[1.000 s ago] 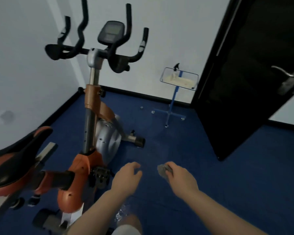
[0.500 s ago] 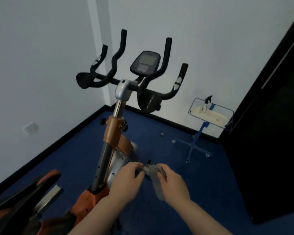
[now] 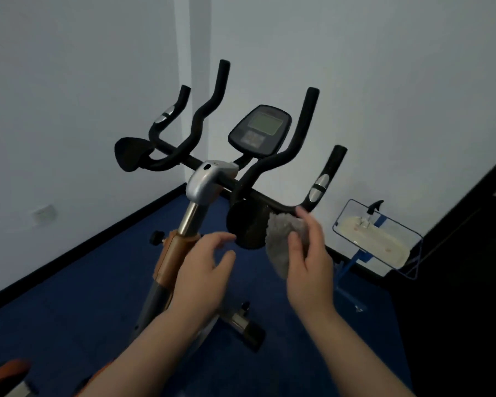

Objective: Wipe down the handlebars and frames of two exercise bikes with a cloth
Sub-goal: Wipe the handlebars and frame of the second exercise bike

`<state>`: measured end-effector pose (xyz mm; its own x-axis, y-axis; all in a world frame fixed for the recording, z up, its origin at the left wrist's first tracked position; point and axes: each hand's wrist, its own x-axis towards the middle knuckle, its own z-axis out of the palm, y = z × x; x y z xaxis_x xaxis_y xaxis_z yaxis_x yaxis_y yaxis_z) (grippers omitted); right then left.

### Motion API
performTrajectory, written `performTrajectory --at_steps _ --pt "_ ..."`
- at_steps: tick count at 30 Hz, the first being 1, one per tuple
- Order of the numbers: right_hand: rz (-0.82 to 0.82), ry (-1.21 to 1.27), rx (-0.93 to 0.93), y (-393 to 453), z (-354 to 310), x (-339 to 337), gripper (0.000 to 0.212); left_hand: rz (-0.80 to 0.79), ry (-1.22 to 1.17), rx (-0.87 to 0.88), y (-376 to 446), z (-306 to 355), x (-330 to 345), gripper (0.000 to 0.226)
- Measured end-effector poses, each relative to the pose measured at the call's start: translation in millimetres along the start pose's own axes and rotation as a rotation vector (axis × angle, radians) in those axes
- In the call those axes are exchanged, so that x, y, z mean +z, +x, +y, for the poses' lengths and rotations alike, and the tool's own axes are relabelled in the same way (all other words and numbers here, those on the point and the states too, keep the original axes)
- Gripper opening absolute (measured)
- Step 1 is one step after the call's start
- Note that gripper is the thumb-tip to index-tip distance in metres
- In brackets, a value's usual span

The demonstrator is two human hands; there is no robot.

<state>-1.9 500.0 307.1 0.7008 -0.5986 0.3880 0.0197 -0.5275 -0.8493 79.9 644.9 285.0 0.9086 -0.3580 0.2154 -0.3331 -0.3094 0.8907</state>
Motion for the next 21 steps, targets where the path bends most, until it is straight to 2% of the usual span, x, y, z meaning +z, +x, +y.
performTrajectory --at_steps 3,6,7,9,11,14,18,21 --pt "-0.046 -0.071 -0.172 62.0 0.5 2.8 0.035 0.098 -0.075 -0.07 37.4 5.9 12.5 0.028" --pt "-0.301 -0.287 -0.302 104.3 14.6 25.1 0.032 0.197 -0.156 -0.139 66.7 9.2 28.0 0.028" --pt "-0.396 -0.332 -0.295 110.2 21.2 34.5 0.032 0.224 -0.173 -0.156 72.7 9.3 33.4 0.027" --pt "-0.5 -0.242 -0.169 110.3 31.7 44.6 0.033 0.261 -0.188 -0.169 77.4 8.2 43.4 0.022" --pt "-0.493 -0.182 -0.139 99.7 43.3 41.4 0.04 0.26 -0.198 -0.183 75.2 4.5 51.5 0.02" --pt "-0.51 -0.368 -0.22 93.6 52.1 34.3 0.049 0.224 -0.206 -0.181 70.3 2.1 55.7 0.027" --pt "-0.636 -0.564 -0.091 132.2 27.1 68.3 0.035 0.198 -0.15 -0.113 71.1 1.1 45.4 0.033" --pt "-0.436 -0.615 -0.121 116.6 30.5 68.7 0.032 0.107 -0.167 -0.101 73.5 -2.1 35.8 0.033"
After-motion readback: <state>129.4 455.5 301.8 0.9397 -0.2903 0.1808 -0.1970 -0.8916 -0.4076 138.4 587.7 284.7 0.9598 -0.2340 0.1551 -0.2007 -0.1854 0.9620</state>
